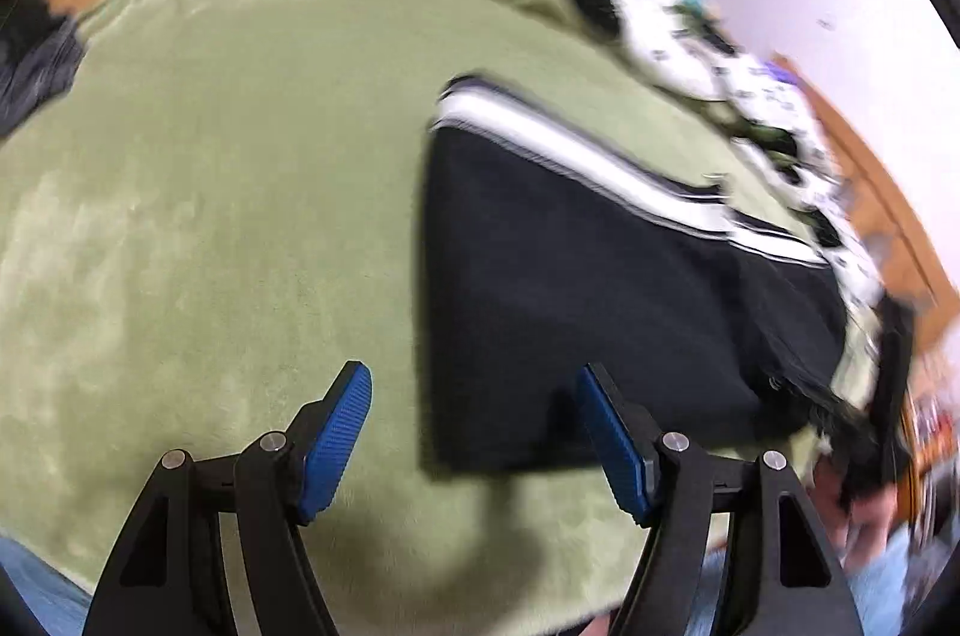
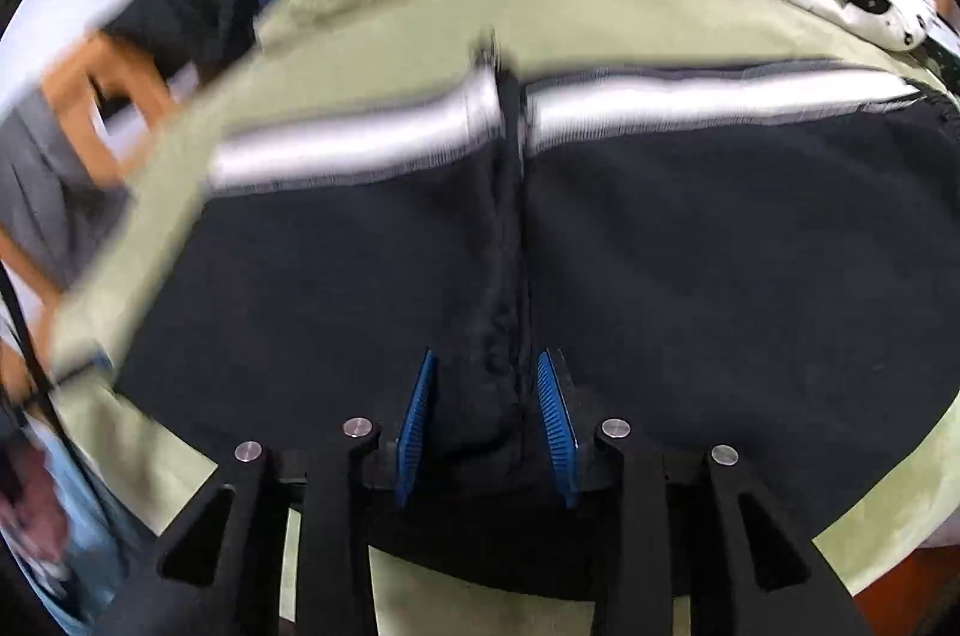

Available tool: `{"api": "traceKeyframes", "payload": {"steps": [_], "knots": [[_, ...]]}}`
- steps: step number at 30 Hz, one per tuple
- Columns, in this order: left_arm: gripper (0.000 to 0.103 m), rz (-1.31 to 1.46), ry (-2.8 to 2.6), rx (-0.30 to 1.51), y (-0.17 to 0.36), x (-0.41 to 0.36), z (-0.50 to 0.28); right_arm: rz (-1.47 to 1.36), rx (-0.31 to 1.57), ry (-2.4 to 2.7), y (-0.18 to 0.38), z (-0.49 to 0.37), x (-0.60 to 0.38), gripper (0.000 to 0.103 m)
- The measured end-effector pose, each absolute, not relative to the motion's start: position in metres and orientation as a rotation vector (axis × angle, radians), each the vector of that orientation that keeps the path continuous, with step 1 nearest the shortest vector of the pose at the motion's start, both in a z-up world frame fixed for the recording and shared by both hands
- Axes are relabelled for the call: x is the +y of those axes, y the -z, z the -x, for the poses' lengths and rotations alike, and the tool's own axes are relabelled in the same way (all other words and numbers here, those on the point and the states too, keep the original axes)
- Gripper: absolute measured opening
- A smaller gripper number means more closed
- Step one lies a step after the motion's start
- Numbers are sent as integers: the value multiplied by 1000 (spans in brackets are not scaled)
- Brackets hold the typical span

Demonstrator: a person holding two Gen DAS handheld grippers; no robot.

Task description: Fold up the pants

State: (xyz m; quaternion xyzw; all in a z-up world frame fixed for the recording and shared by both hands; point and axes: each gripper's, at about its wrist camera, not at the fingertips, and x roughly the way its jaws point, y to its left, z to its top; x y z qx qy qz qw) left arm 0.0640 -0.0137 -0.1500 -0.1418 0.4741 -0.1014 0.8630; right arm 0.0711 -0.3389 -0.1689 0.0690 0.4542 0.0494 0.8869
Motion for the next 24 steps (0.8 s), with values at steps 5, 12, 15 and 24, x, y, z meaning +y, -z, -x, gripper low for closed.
{"api": "traceKeyframes", "payload": {"steps": [5,12,15,24], "knots": [[69,262,185,1031,167,-23,-62,-155,857,-130,136,-54,-362,35],[67,317,187,996,137,-21,-83,-200,767,212,82,-44,-490,56],[68,320,197,970,129,-21,-101,-188,741,348,80,-36,-552,69],[66,325,215,977,149,-22,-172,-485,836,331,153,-70,-664,69]]}}
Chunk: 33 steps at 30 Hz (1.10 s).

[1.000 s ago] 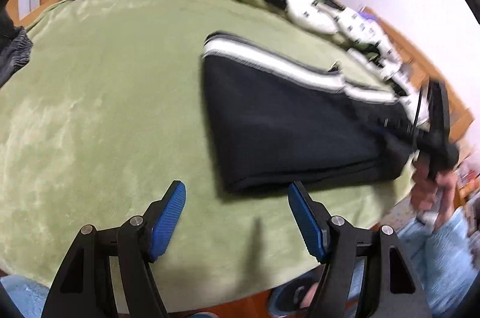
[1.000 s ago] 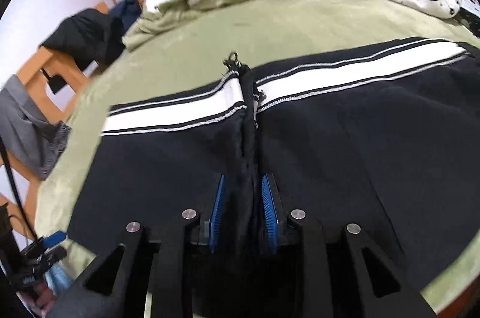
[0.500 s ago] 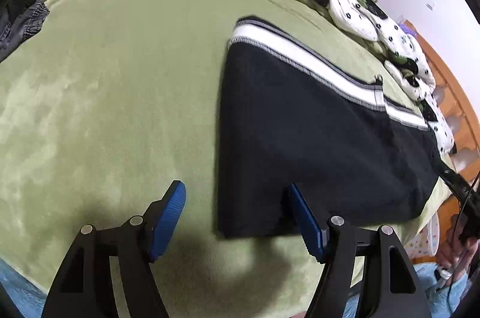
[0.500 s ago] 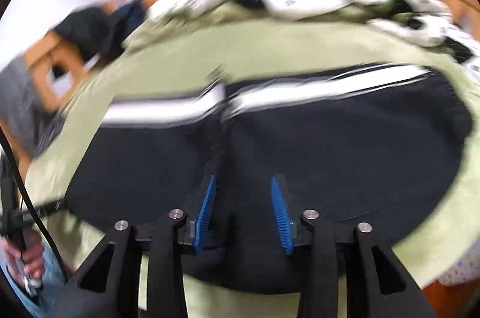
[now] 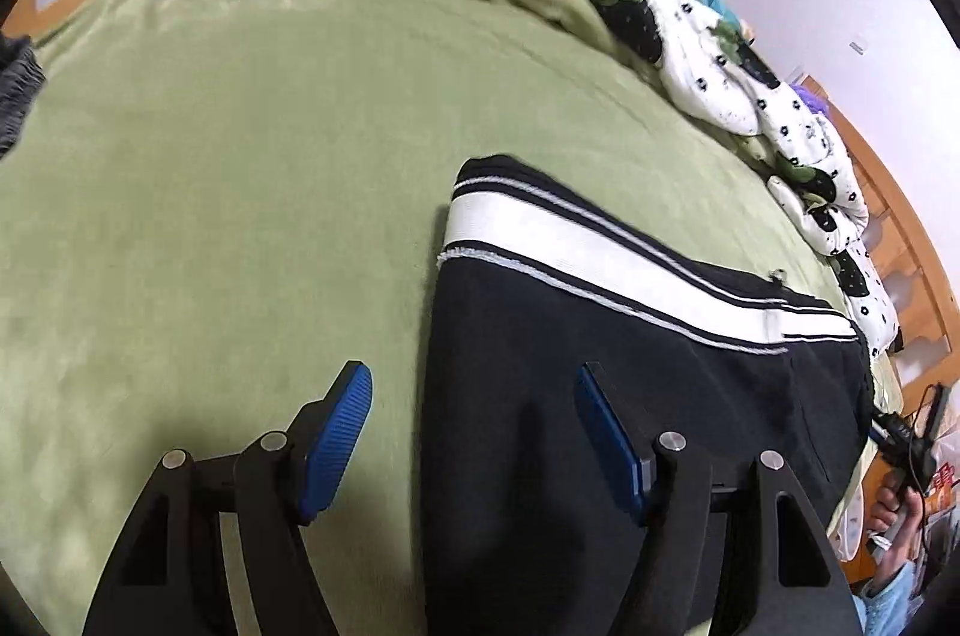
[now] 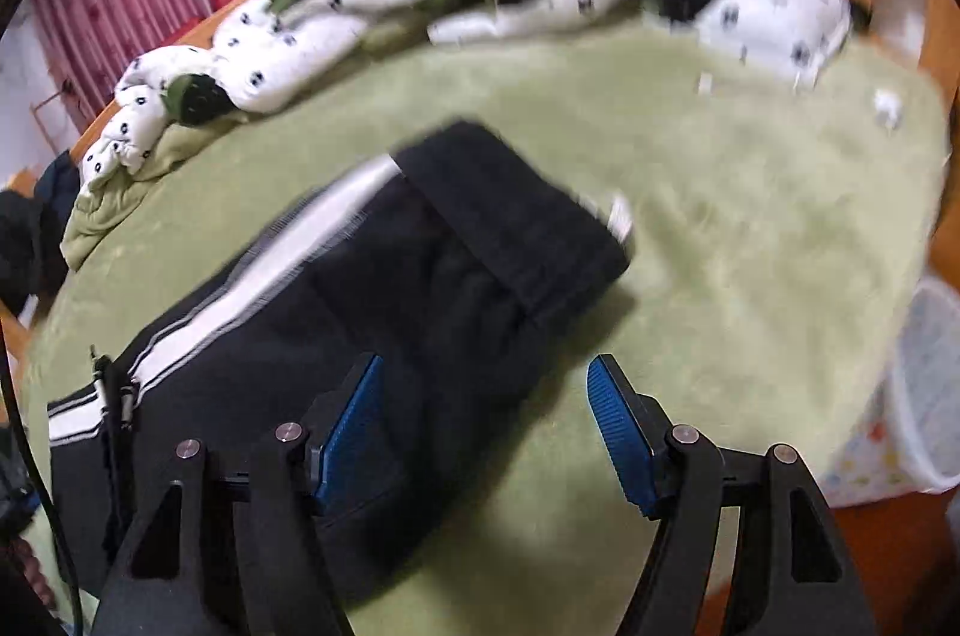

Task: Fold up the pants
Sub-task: 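Grasp the cuff end with the right gripper and lift it toward the waistband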

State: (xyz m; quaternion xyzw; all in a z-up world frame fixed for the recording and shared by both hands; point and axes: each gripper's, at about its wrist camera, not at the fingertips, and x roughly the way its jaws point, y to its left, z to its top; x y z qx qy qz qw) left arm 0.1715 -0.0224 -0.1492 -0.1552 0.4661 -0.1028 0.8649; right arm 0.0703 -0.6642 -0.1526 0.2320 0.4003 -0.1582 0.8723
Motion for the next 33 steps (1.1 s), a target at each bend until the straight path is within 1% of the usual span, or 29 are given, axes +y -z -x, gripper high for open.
{"api": "traceKeyframes", "payload": {"steps": [2,4,5,6,7,8,9,10,11,12,13,14,17,21,25,27,30,33], "knots": [[60,360,227,1001,164,-20,-183,-530,828,275,169,-81,-670,69],[58,403,238,997,177,-16,-191,-544,815,255,180,-94,-676,69],[58,421,249,985,180,-15,-194,-536,799,247,182,-100,-677,71],[57,433,262,972,181,-15,-196,-532,786,246,183,-105,-677,75],[56,431,275,979,181,-16,-199,-540,776,251,183,-109,-679,76],[48,426,286,987,181,-17,-202,-565,759,256,184,-112,-682,76],[43,434,298,990,181,-18,-204,-598,737,261,186,-113,-685,72],[28,460,320,1001,184,-19,-207,-610,728,265,185,-113,-686,67],[24,482,305,1000,185,-19,-206,-608,717,263,182,-111,-685,55],[21,501,295,979,184,-18,-203,-596,704,259,178,-109,-683,47],[14,505,298,964,182,-18,-199,-577,685,257,170,-107,-678,44],[11,497,299,946,176,-21,-196,-539,654,266,156,-103,-667,39],[10,457,303,885,147,-30,-187,-455,572,256,113,-100,-637,34],[10,470,360,848,110,-27,-183,-414,470,217,47,-103,-589,32],[10,552,407,826,85,-1,-184,-367,418,168,-5,-115,-539,31],[10,542,363,779,68,24,-183,-386,412,115,-25,-122,-517,31],[10,525,277,750,49,69,-187,-425,404,29,-38,-135,-489,31],[10,461,131,753,45,119,-194,-446,452,-28,-22,-160,-466,32]]}}
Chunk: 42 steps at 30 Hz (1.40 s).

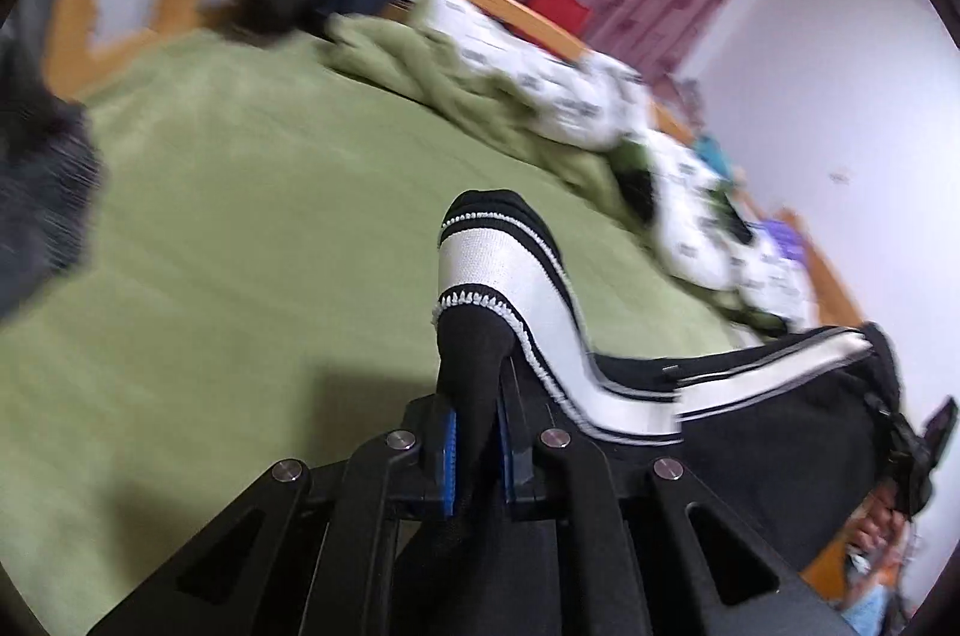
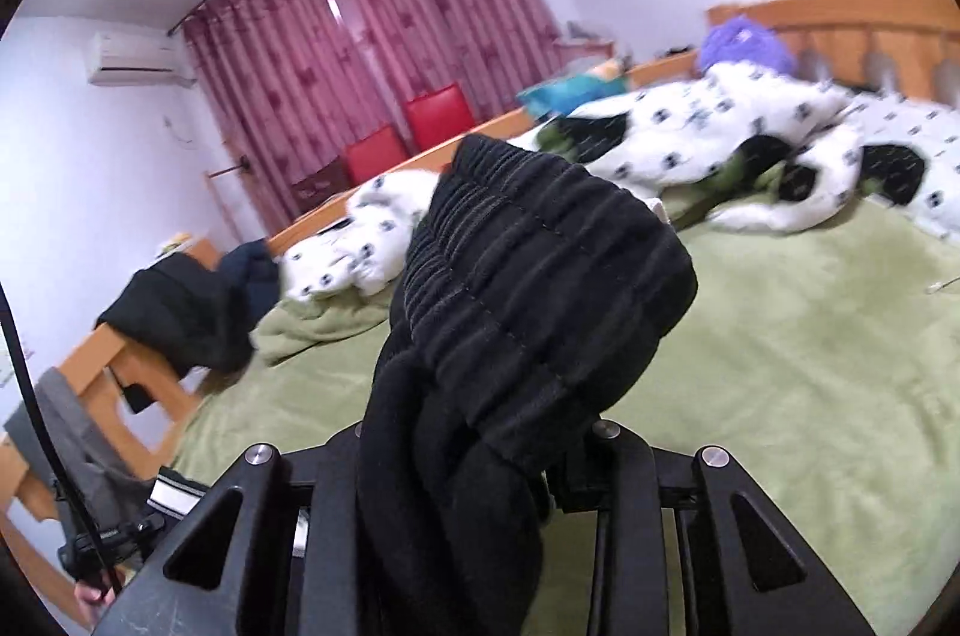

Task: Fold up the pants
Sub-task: 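Grasp the cuff end with the right gripper and lift it toward the waistband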

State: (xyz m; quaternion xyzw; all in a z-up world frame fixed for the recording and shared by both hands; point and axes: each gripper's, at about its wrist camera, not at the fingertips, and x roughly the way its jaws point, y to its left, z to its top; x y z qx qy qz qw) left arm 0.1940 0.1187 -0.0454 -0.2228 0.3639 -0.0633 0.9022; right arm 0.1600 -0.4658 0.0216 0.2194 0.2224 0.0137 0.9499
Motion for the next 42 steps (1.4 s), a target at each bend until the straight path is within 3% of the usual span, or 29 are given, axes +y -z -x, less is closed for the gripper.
{"api": "traceKeyframes", "payload": {"steps": [8,10,12,15,19,23,30,37,42], "knots": [[13,388,-62,899,118,149,-231,-314,783,114,120,-246,-453,32],[16,386,-54,915,124,153,-235,-302,784,104,136,-248,-463,34],[20,410,-71,913,128,159,-234,-291,788,99,146,-247,-468,43],[35,357,-132,922,129,158,-226,-217,893,151,163,-253,-467,58],[39,324,-114,910,124,146,-204,-275,951,151,160,-237,-475,59],[61,280,-82,852,109,123,-183,-321,904,218,137,-197,-487,60],[61,153,-30,1006,144,74,-161,-193,733,188,104,-159,-454,60],[61,134,-68,973,148,67,-136,-4,949,200,167,-190,-415,59],[61,183,-68,936,144,70,-119,-46,919,176,148,-178,-406,59]]}}
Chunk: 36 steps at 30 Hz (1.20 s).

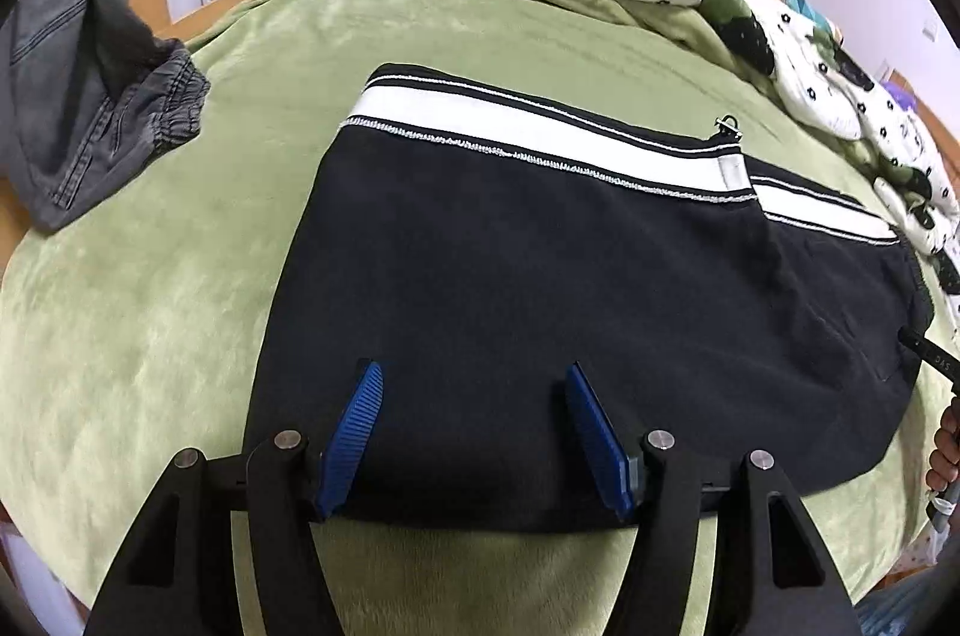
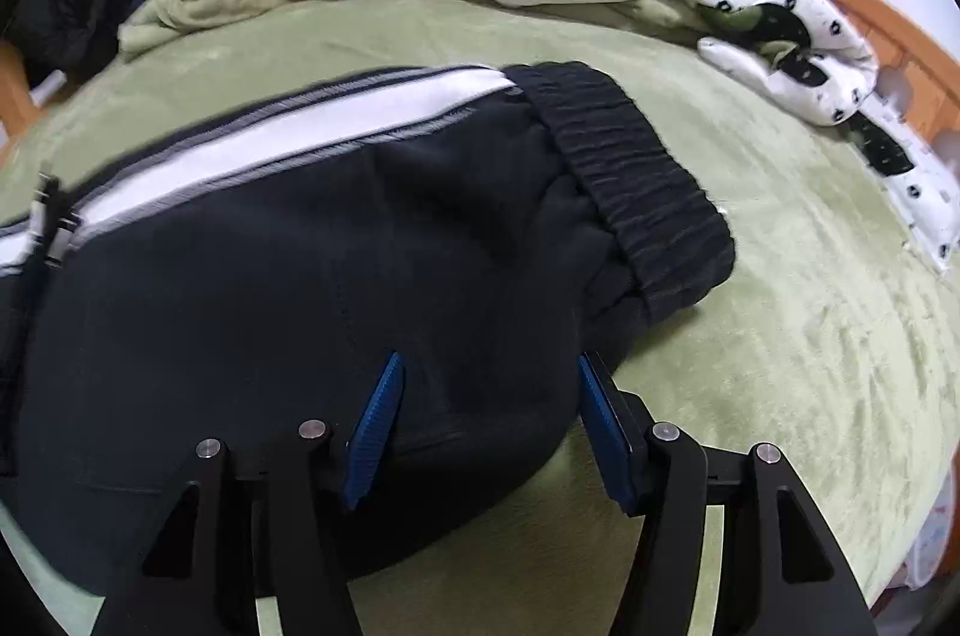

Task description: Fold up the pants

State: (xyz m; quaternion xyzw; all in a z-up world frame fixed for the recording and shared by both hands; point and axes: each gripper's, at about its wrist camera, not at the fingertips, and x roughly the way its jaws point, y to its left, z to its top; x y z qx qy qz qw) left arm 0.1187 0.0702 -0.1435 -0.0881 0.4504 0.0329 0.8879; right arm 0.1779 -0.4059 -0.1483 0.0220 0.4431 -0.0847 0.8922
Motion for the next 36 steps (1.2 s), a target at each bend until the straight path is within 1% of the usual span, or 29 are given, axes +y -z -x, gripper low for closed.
{"api": "traceKeyframes", "payload": {"steps": [6,11,13,17,21,23,27,32,36], "knots": [[61,215,-56,926,144,72,-108,-89,830,145,110,-154,-386,59],[61,263,-36,915,140,84,-100,-61,777,179,92,-135,-353,59],[61,311,-17,903,138,91,-94,-113,764,159,88,-127,-343,59],[59,382,9,876,134,105,-83,-219,830,46,85,-128,-318,59],[57,446,2,859,135,126,-72,-125,782,17,87,-126,-286,59],[57,493,11,854,136,137,-69,-110,799,35,96,-127,-277,59],[57,520,-1,835,137,147,-63,-145,831,-1,108,-132,-273,59],[57,599,3,887,150,156,-67,-131,798,-8,107,-132,-275,59],[57,688,-19,901,161,168,-72,-107,809,19,111,-132,-284,59]]}}
